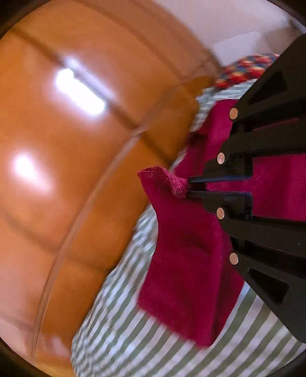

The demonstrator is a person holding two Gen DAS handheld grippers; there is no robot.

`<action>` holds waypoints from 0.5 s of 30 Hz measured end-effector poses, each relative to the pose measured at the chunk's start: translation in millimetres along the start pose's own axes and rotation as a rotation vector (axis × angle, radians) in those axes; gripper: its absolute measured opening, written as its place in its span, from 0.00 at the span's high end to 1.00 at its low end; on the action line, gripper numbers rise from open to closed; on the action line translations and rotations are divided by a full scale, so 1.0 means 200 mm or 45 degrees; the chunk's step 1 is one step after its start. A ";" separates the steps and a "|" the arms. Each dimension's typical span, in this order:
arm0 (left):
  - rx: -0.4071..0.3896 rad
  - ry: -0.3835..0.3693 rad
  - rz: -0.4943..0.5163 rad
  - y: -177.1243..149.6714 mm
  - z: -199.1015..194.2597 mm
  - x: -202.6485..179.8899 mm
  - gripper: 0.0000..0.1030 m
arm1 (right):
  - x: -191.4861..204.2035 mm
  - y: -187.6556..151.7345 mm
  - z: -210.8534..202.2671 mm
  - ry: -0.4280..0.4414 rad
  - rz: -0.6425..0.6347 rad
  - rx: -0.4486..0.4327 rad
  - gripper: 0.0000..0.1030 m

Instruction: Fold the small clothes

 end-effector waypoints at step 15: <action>0.097 0.205 0.082 -0.49 -0.01 0.13 0.57 | 0.10 0.20 -0.15 0.281 0.116 -0.050 0.32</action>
Point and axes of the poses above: each gripper's, at about its wrist camera, not at the fingertips, and z roughly the way its jaws point, x to its left, y to its top, the point moved 3 cm from there along z, roughly the way its jaws point
